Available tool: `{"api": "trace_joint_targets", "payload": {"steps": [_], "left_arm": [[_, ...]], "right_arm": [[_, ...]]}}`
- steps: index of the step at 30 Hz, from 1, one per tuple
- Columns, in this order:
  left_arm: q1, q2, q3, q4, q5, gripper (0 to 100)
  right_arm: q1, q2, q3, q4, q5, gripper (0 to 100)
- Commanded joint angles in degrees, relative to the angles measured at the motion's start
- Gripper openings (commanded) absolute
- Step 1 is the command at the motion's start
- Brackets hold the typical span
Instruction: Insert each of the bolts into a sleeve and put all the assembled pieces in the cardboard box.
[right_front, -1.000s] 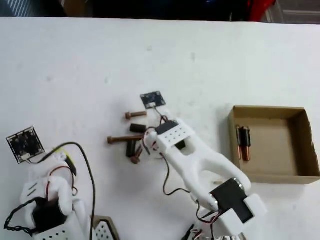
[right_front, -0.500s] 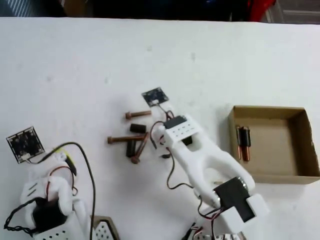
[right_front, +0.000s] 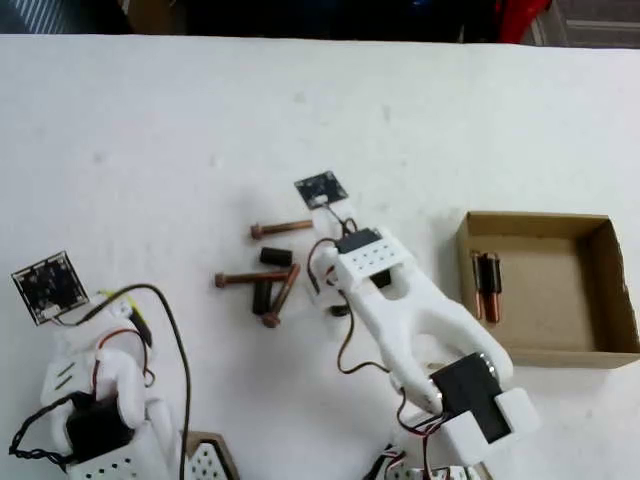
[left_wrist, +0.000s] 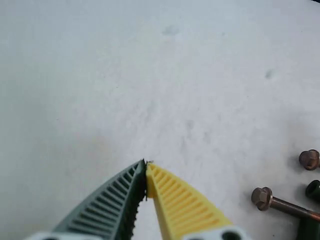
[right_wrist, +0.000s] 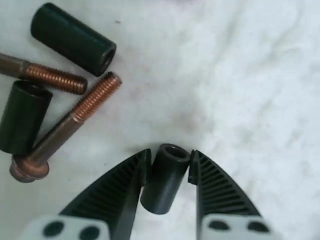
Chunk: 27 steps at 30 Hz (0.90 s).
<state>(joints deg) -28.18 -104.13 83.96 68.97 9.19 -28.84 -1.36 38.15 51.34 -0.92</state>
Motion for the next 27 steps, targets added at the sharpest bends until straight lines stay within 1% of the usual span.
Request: {"api": "trace_joint_targets", "payload": {"steps": [1,22,24,27], "left_arm": [[-0.22,-0.66,-0.26,-2.11,0.09,2],[-0.22,-0.66,-0.18,-2.29,0.09,2],[-0.22,-0.66,-0.18,-2.29,0.09,3],[-0.22,-0.66,-0.18,-2.37,0.09,3]], "right_arm": [[0.75,-0.13,-0.26,0.31,-1.58,8.0],[0.4,-0.13,2.81,-0.04,-1.14,8.5],[0.4,-0.13,2.81,-0.04,-1.14,10.0],[0.4,-0.13,2.99,-0.04,-1.14,14.8]]}}
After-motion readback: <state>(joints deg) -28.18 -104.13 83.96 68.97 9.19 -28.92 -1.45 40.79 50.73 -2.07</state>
